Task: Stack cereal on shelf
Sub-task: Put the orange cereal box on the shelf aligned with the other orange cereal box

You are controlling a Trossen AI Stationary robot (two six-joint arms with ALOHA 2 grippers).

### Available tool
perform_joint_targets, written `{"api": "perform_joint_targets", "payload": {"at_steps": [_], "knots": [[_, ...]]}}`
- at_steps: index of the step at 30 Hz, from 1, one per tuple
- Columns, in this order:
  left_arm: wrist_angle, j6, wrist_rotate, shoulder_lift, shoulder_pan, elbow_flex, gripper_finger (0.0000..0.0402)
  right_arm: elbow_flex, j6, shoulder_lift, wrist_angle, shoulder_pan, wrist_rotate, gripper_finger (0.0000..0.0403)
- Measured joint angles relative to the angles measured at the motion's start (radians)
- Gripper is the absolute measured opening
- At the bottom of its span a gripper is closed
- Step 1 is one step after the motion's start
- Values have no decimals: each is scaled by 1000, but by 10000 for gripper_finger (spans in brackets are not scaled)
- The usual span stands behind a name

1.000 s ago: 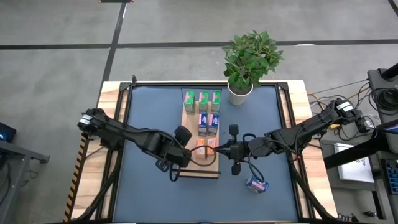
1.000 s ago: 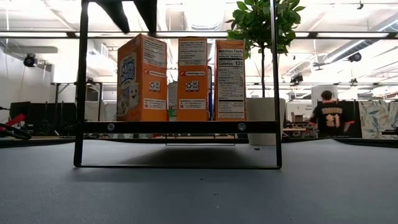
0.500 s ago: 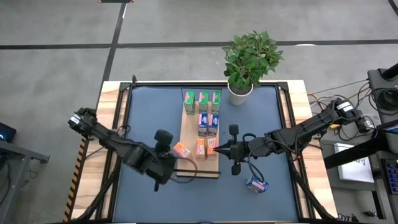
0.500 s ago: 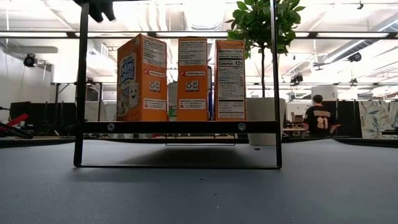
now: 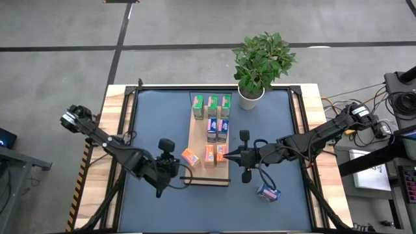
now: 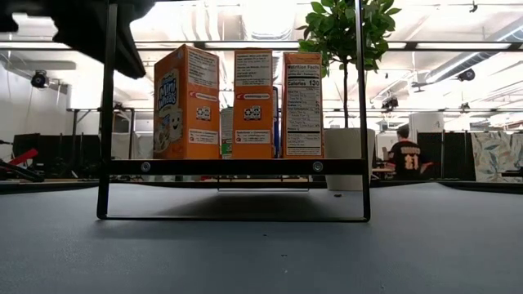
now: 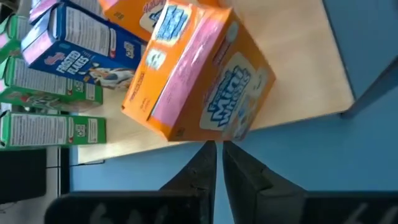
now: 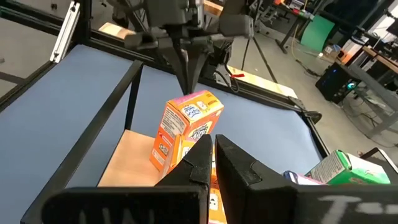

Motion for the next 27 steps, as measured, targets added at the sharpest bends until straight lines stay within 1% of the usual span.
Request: {"api": "perform_joint_targets", "payload": {"at_steps": [4,8,14,17,23,25,27], "knots": [[98,15,-39,-34,2,-84,4,0,9,5,18,0,0,11],[219,76,-79,-51,7,-149,1,1,13,21,18,0,6,11],[256,120,-189,-47,44,-194,0,8,8,26,22,-3,8,11],[309,121,-203,-47,78,-204,0,8,8,26,21,-3,8,11],[324,119,-185,-46,88,-205,0,8,7,26,14,-3,8,11],[322,115,-137,-46,85,-205,0,8,1,26,14,-3,8,11],[322,115,-51,-47,84,-205,0,8,-1,26,14,-3,8,11]]}}
